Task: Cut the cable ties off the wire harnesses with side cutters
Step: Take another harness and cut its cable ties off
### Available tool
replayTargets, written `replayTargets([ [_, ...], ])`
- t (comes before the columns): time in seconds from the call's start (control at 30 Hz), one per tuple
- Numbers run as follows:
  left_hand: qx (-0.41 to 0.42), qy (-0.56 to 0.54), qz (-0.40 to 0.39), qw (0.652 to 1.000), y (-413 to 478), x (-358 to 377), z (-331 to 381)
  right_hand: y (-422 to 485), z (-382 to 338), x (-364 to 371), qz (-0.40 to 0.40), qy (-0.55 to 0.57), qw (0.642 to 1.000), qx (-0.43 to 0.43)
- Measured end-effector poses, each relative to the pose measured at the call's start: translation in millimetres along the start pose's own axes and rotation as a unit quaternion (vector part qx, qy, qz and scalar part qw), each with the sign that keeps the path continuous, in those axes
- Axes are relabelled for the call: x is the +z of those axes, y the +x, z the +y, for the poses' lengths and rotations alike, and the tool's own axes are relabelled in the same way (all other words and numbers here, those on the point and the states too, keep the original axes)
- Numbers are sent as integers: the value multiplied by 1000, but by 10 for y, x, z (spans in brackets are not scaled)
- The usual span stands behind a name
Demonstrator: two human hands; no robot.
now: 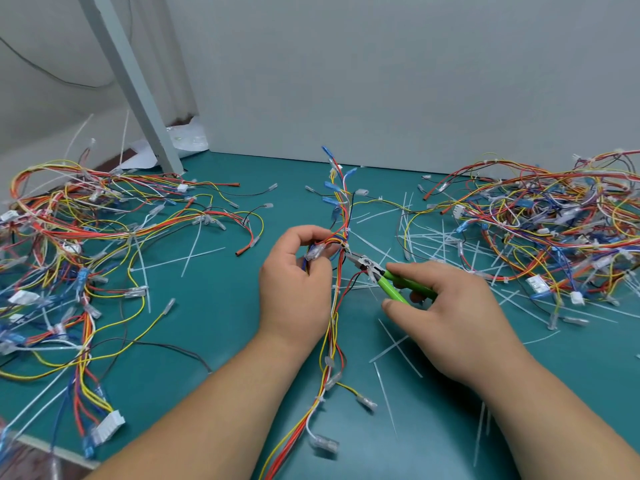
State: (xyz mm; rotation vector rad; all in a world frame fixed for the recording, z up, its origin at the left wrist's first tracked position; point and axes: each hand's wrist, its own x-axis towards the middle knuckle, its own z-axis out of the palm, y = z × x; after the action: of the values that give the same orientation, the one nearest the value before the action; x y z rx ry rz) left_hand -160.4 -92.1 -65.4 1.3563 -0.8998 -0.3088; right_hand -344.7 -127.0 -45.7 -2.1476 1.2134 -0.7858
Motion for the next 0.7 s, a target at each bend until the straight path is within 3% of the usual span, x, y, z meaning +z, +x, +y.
replayTargets([
  [0.7, -9, 4, -21, 1000, -16, -7, 10, 18, 24, -29, 4, 13, 1000, 15],
])
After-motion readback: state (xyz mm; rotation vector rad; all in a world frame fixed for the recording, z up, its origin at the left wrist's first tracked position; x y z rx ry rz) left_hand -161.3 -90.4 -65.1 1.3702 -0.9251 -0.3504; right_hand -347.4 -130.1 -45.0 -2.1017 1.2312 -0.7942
